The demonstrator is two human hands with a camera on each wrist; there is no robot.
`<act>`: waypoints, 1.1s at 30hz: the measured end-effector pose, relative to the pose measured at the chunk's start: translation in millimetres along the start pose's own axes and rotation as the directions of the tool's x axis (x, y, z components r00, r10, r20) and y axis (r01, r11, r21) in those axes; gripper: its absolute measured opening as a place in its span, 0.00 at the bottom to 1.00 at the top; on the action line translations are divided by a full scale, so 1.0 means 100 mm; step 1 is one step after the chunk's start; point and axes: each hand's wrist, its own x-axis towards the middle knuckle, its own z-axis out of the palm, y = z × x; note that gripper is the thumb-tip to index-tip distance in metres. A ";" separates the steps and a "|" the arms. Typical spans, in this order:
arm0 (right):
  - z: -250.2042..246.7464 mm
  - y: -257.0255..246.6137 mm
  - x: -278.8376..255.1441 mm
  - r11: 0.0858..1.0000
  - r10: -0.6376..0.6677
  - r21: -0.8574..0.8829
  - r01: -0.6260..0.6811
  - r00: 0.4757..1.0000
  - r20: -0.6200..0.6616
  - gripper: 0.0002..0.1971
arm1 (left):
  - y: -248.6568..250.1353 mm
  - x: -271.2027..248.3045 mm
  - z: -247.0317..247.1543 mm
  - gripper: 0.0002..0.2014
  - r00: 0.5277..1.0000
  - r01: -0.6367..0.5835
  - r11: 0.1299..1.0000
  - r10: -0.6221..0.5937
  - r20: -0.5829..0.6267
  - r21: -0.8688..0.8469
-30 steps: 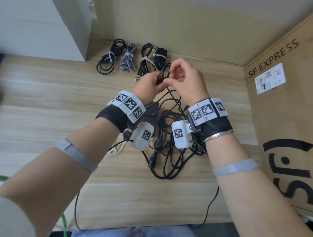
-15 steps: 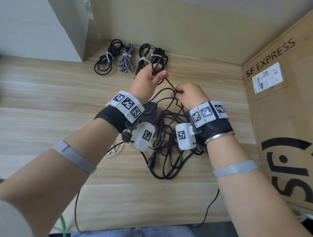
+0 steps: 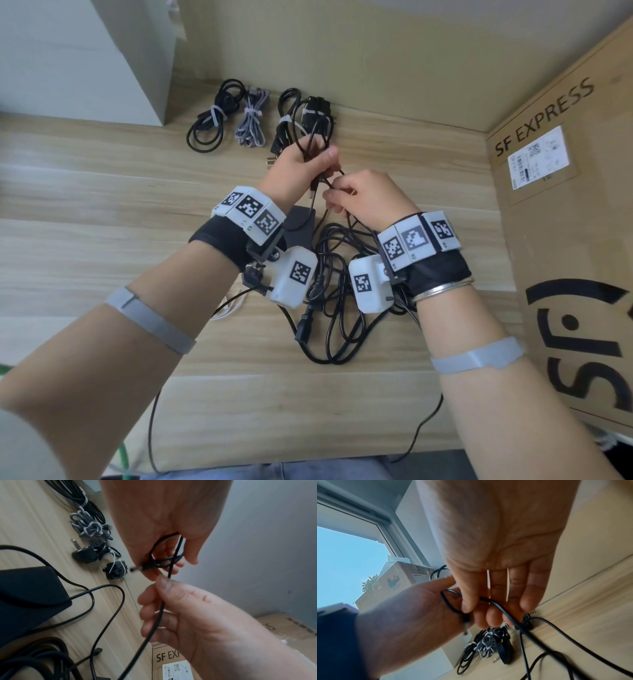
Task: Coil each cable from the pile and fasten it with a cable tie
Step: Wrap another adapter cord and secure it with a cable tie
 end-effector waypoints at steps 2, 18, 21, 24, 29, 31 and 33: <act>0.01 0.02 0.00 1.000 0.022 -0.013 -0.022 1.000 -0.020 0.08 | 0.01 0.00 -0.02 0.18 0.998 0.048 0.999 -0.048 -0.032 -0.019; 0.16 0.36 -0.07 0.980 0.199 -0.023 -0.197 0.973 0.118 0.06 | 0.12 -0.01 -0.24 0.11 0.960 0.116 0.929 -0.014 -0.280 0.351; 0.05 0.28 -0.08 0.980 0.129 0.153 -0.124 0.991 -0.023 0.08 | 0.00 -0.03 -0.19 0.10 0.992 0.117 0.861 -0.081 -0.093 0.495; -0.03 0.14 -0.07 0.967 0.092 0.244 -0.070 0.992 -0.081 0.08 | -0.08 -0.06 -0.12 0.15 0.992 0.111 0.856 -0.126 -0.004 0.505; -0.06 0.06 -0.04 0.986 0.048 0.164 -0.017 0.981 -0.190 0.05 | -0.04 -0.09 -0.04 0.12 0.970 0.066 0.863 -0.173 0.171 0.501; -0.03 0.07 -0.03 0.988 0.061 0.154 -0.024 0.969 -0.239 0.08 | -0.05 -0.09 -0.06 0.11 0.959 0.040 0.870 -0.171 0.225 0.491; 0.00 0.08 -0.04 0.986 0.064 0.167 -0.022 0.966 -0.249 0.10 | -0.08 -0.09 -0.08 0.11 0.944 0.075 0.888 -0.209 0.253 0.454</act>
